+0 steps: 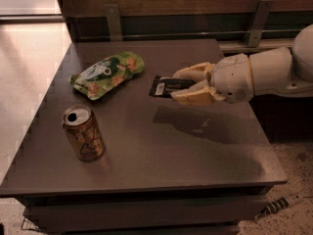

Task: Move rxbar chocolate near orange can

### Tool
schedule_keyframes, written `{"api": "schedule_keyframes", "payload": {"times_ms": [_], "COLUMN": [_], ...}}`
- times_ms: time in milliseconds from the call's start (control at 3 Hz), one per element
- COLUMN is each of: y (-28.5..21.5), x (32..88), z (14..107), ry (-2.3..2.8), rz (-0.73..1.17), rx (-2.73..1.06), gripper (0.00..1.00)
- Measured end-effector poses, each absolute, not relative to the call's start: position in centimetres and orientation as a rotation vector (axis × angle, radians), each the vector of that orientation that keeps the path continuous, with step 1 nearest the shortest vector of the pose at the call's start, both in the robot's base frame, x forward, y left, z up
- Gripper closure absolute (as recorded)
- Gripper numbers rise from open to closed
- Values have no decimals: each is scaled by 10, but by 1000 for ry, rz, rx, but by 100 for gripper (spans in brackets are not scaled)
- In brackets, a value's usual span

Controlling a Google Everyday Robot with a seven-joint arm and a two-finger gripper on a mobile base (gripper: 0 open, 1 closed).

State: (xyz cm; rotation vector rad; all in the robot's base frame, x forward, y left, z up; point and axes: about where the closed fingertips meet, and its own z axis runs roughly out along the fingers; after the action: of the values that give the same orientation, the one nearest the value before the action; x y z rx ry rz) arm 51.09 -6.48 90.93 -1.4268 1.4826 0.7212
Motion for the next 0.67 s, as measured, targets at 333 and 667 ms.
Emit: {"api": "schedule_keyframes", "payload": {"times_ms": [333,667], "y": [-37,-13], "x": [497,487], "z": [866,833], "ry": [1449,1409], "rz": [768,792], "rx": [-1394,-1331], "gripper": [100,100]}}
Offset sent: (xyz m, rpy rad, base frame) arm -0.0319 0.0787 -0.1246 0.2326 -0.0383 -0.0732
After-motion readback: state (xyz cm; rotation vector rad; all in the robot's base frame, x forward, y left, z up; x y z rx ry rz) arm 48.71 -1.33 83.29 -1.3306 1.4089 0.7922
